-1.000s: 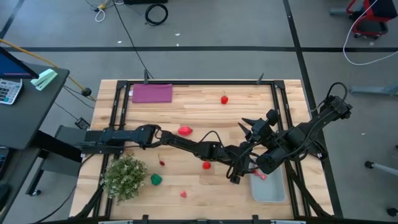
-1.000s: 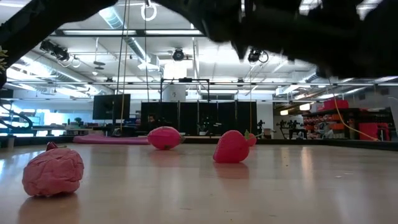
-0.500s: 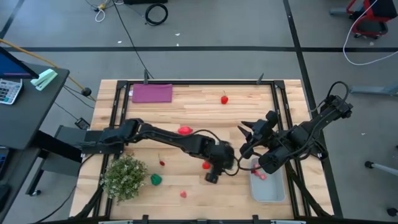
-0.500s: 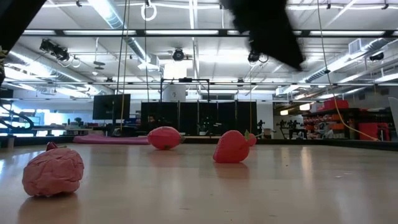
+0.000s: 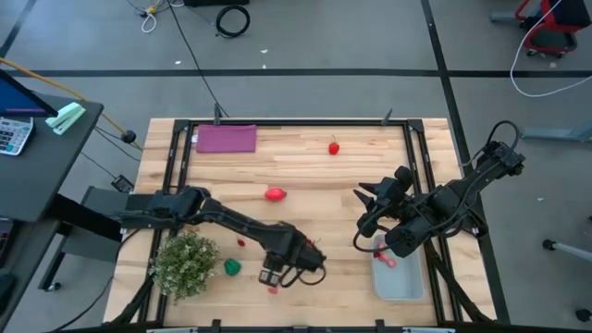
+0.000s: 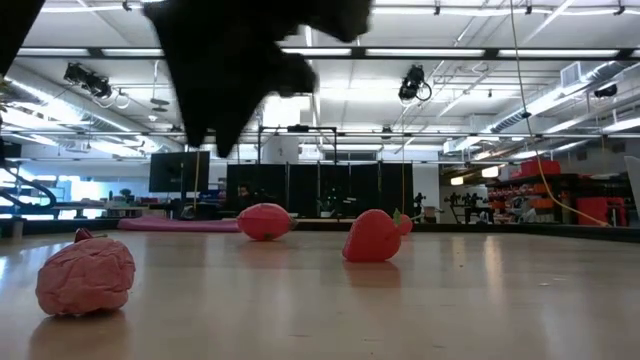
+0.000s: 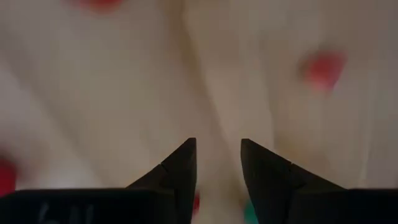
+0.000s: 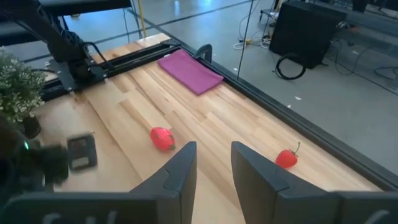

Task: Pick and placing Produce into tupperware
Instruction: Put the red cherry into the gray bin

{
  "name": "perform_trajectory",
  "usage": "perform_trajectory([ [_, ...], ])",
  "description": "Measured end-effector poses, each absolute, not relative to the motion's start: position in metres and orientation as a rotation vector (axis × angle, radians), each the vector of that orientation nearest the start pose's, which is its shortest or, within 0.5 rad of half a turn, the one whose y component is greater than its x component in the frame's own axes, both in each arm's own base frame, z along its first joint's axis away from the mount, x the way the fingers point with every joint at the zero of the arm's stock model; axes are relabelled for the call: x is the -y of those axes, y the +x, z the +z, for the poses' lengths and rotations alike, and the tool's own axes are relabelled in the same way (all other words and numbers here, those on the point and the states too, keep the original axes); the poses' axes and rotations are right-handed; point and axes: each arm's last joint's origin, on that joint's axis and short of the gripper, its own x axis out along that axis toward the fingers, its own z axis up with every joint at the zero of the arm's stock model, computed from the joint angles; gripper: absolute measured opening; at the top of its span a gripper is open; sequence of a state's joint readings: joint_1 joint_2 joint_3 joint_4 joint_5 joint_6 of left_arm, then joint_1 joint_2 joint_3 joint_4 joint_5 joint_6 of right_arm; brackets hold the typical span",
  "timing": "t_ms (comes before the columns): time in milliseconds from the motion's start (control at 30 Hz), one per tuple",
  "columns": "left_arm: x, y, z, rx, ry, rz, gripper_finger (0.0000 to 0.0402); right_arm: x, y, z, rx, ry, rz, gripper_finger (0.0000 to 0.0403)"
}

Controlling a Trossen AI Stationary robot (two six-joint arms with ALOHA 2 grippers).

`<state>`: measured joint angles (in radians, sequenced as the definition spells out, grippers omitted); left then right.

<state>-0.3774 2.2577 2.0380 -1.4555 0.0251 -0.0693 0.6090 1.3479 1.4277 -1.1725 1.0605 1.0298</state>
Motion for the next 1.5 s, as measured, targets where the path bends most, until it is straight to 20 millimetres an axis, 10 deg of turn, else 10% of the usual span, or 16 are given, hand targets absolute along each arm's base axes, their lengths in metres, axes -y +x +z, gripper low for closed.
perform_trajectory([
  [233,0.157,0.366,0.233,-1.716,0.383,-0.018,0.0107,-0.116,0.21,0.368,-0.432,0.154,-0.696,0.0107],
  [533,0.121,0.286,0.255,-1.632,0.146,0.229,0.0106,-0.116,0.21,0.367,-0.437,0.159,-0.691,0.0107],
  [833,0.103,0.224,0.226,-1.31,-0.134,0.215,0.0095,-0.117,0.211,0.368,-0.429,0.169,-0.689,0.0107],
  [1167,0.1,0.204,0.169,-1.281,0.174,-0.063,0.0098,-0.117,0.212,0.369,-0.42,0.181,-0.686,0.0108],
  [1500,0.103,0.21,0.164,-1.177,0.172,-0.115,0.0094,-0.117,0.212,0.369,-0.42,0.181,-0.686,0.0108],
])
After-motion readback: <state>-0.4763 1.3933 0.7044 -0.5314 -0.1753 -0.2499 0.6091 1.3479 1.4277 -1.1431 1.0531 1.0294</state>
